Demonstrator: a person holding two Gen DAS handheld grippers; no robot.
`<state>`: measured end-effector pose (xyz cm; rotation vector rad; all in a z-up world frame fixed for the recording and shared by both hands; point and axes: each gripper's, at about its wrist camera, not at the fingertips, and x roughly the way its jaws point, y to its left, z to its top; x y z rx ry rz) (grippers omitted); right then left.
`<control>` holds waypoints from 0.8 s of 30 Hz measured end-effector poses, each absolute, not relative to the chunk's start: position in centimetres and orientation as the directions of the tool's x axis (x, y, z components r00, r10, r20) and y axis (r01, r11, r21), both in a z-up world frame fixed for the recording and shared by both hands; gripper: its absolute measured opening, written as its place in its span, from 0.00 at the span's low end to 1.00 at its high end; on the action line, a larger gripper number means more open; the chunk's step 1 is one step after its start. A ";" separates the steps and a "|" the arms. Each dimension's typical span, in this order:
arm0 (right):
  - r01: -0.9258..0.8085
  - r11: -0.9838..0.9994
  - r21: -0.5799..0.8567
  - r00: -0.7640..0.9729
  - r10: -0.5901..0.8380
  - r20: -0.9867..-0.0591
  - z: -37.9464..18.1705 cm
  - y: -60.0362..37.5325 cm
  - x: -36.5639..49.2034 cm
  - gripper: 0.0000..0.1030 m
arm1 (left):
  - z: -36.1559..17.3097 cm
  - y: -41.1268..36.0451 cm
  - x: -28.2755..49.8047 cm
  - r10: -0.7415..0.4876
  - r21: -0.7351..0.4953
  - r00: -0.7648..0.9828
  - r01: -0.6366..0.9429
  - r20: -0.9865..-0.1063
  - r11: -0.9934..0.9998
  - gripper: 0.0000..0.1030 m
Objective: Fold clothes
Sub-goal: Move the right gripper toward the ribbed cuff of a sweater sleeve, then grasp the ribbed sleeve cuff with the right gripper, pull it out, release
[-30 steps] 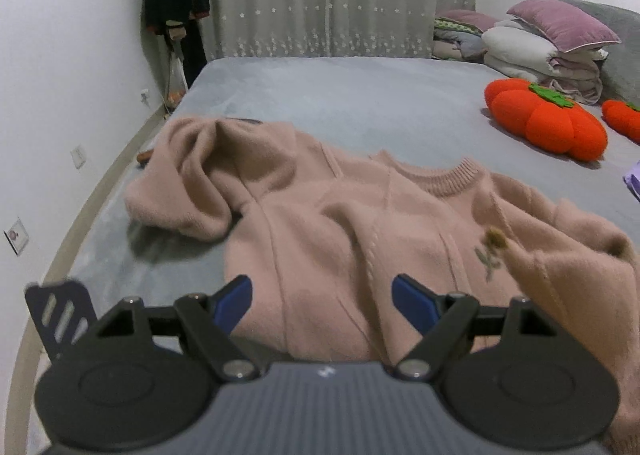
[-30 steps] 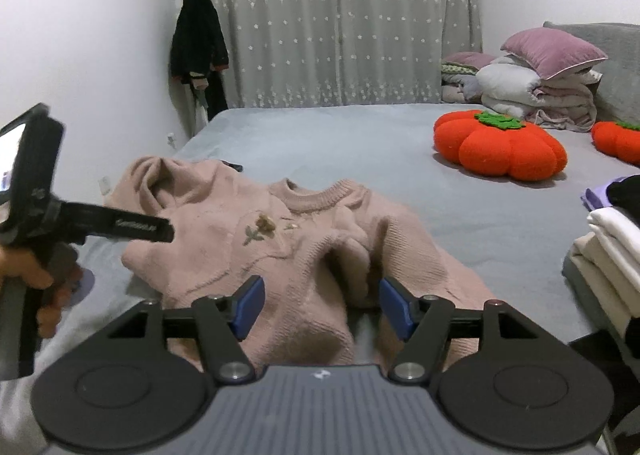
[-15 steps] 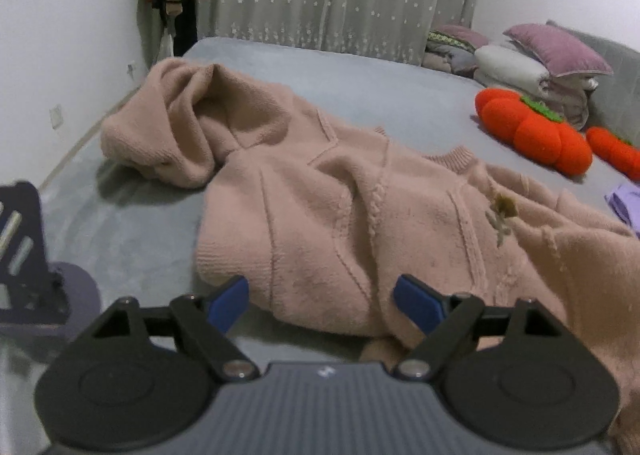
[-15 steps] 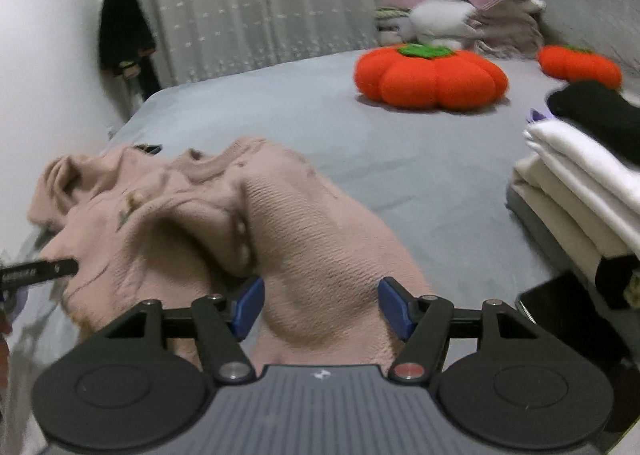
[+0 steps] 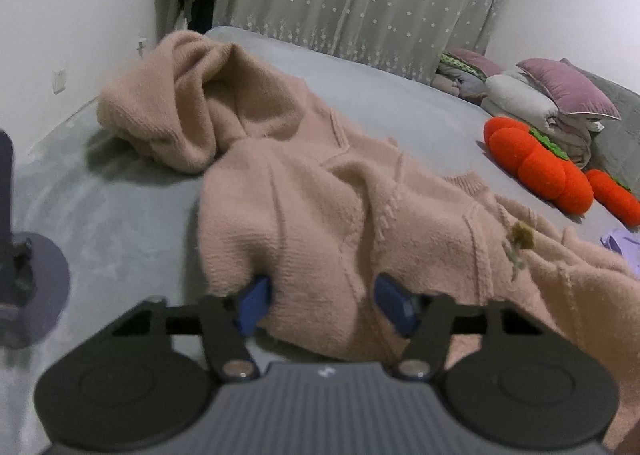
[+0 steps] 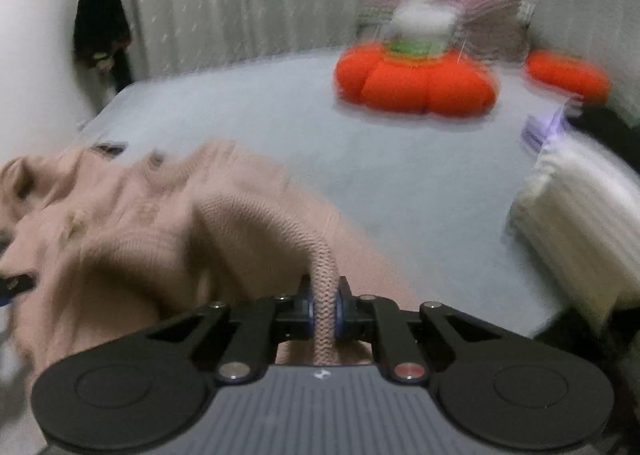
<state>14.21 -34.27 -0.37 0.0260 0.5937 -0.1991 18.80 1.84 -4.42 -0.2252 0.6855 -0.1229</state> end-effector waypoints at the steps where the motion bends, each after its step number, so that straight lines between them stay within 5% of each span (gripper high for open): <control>1: 0.206 0.974 -0.093 0.827 -0.224 -0.516 0.7 -34.0 14.6 0.11 | -4.1 2.1 18.9 -0.189 -0.245 0.766 0.043 -0.614 0.969 0.47; 7: 0.281 0.935 -0.217 0.837 -0.349 -0.422 6.0 -35.5 19.9 0.10 | -3.0 3.1 19.4 -0.200 -0.246 0.766 0.057 -0.611 0.968 0.50; 14: 0.368 0.816 -0.445 0.783 -0.530 -0.325 5.3 -35.3 27.8 0.09 | -1.9 3.0 19.2 -0.157 -0.201 0.794 0.046 -0.587 0.979 0.58; 18: 0.407 0.777 -0.480 0.732 -0.592 -0.339 3.0 -36.2 31.6 0.09 | -1.9 2.9 19.3 -0.080 -0.092 0.812 0.033 -0.578 0.995 0.61; 24: 0.352 0.765 -0.539 0.712 -0.593 -0.377 -1.4 -35.4 33.5 0.11 | -2.8 4.2 20.2 -0.064 -0.084 0.796 0.016 -0.602 0.996 0.70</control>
